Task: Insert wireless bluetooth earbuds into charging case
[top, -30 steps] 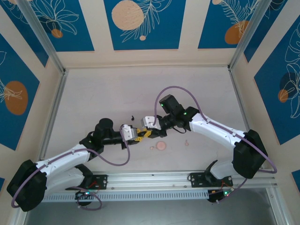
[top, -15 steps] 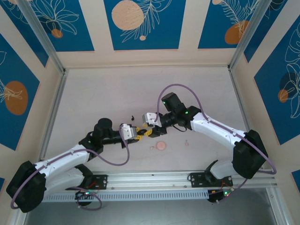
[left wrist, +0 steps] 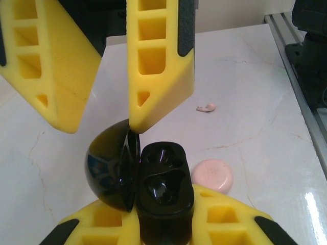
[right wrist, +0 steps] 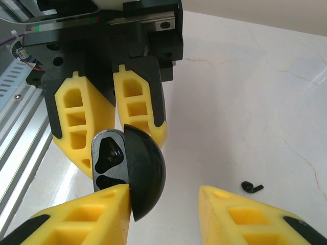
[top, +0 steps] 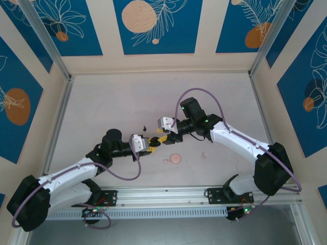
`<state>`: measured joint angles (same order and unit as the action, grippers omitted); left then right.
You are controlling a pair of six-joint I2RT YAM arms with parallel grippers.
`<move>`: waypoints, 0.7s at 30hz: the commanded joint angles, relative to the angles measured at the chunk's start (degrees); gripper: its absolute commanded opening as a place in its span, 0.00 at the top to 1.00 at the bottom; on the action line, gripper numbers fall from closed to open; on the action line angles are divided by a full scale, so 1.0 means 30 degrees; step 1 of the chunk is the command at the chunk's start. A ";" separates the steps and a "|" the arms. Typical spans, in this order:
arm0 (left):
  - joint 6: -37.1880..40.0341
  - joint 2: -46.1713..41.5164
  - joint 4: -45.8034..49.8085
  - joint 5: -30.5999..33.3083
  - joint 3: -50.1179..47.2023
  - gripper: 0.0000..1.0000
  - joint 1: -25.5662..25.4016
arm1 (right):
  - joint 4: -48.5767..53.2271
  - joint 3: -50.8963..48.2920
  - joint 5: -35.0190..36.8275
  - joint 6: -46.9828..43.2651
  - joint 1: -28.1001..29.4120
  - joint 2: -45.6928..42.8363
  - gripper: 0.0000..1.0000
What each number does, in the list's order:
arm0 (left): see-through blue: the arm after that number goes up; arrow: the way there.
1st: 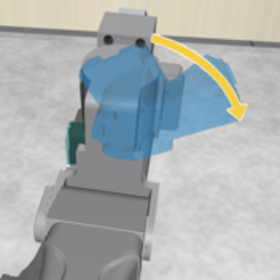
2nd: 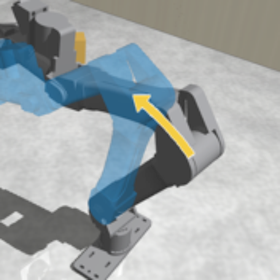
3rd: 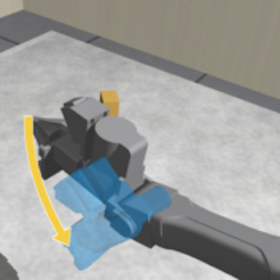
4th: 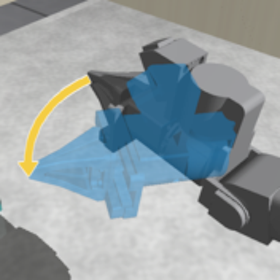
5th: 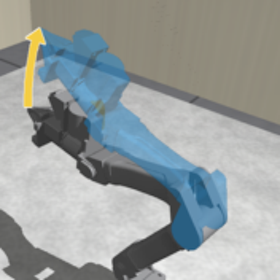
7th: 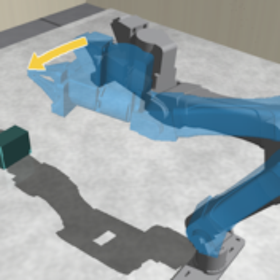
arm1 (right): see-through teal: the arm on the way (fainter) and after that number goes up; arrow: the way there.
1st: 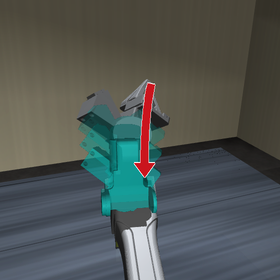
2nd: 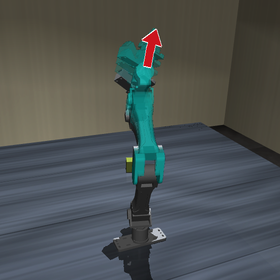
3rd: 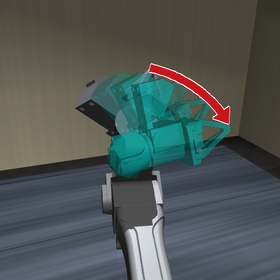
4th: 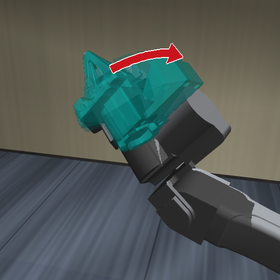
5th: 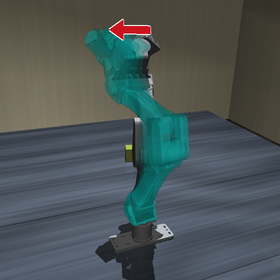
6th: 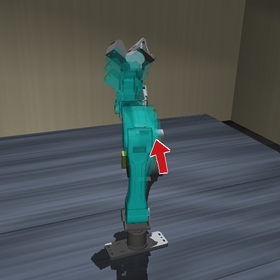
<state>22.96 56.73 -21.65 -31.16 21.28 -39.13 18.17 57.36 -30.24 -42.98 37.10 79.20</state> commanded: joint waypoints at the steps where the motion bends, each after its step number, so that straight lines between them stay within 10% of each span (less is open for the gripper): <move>1: -0.0620 -0.0188 -0.1304 0.0311 -0.0538 0.84 0.0124 | -0.0573 -0.0241 -0.0760 0.0580 -0.0172 -0.0651 0.61; 10: -0.2681 -0.0043 -0.4098 0.1769 -0.1819 0.85 0.1086 | -0.1811 -0.0024 -0.2119 0.4692 -0.1525 -0.1418 0.62; 21: -0.6027 -0.0978 -0.3232 0.6792 -0.2345 0.86 0.2380 | 0.1756 0.5272 0.4727 1.2335 -0.1114 0.3275 0.61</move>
<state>10.04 55.18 -31.05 -16.05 14.72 -33.67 16.14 68.03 -21.19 -14.33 33.08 84.68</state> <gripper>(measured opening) 0.186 0.384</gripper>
